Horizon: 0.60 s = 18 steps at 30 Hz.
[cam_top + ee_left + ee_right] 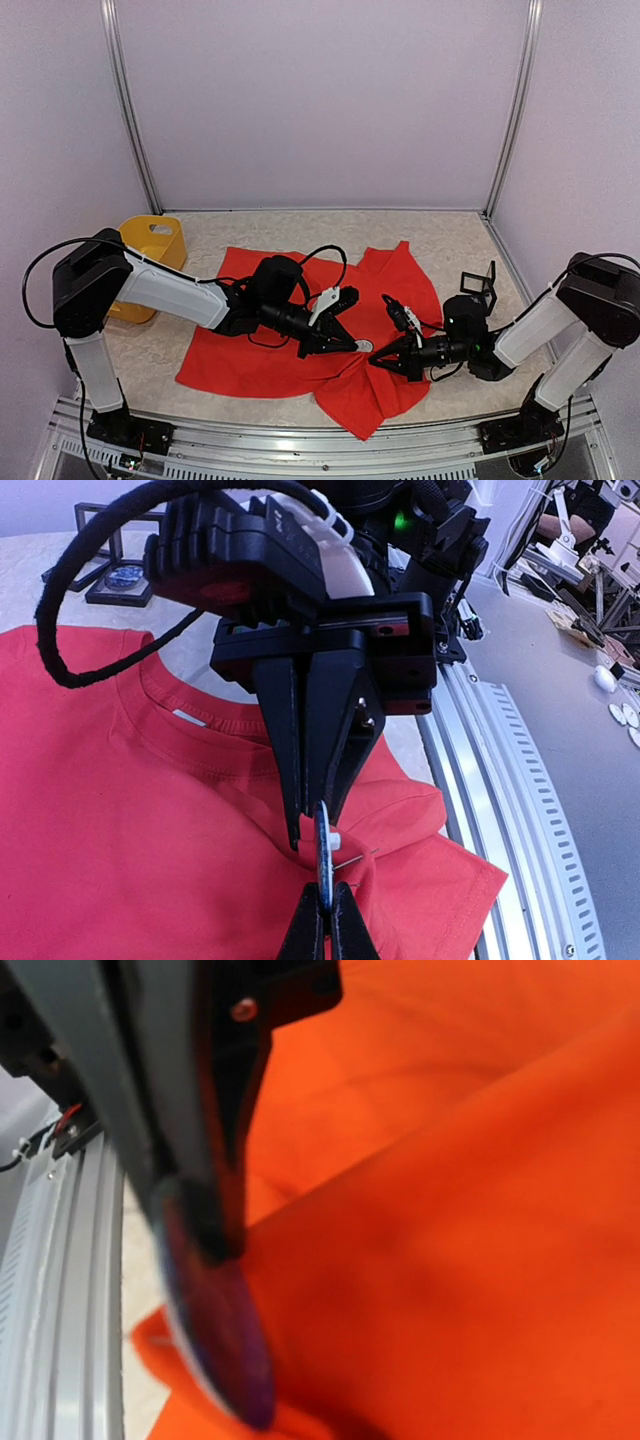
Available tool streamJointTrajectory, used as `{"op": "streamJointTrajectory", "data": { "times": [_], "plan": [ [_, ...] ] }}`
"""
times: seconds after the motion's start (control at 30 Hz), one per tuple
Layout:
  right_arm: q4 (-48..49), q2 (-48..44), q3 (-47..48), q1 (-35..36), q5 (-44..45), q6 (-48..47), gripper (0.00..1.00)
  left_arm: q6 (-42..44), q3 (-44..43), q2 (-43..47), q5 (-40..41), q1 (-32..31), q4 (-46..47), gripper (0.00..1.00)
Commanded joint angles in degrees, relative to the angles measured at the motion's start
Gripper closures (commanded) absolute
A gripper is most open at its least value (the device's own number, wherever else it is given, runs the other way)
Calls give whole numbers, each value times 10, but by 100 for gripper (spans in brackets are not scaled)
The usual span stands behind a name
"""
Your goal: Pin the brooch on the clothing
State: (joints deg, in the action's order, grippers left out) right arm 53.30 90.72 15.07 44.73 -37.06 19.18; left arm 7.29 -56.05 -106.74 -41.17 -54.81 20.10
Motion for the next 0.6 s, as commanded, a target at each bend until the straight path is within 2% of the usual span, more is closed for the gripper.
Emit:
{"op": "streamJointTrajectory", "data": {
  "times": [0.0,0.13,0.43,0.47,0.53,0.57],
  "plan": [
    [22,18,10,2,11,24,100,-17,6,22,-40,-3,36,100],
    [13,27,19,-7,15,43,100,-33,12,23,-53,-4,68,100],
    [-46,24,45,-10,15,21,100,-37,16,25,-47,-5,73,100],
    [-51,19,40,-12,14,17,96,-38,18,26,-44,-3,74,100],
    [-37,-7,18,-14,2,6,68,-38,24,28,-39,-1,76,100],
    [-19,-28,4,-14,-4,0,57,-37,28,29,-35,0,79,100]
  ]
}}
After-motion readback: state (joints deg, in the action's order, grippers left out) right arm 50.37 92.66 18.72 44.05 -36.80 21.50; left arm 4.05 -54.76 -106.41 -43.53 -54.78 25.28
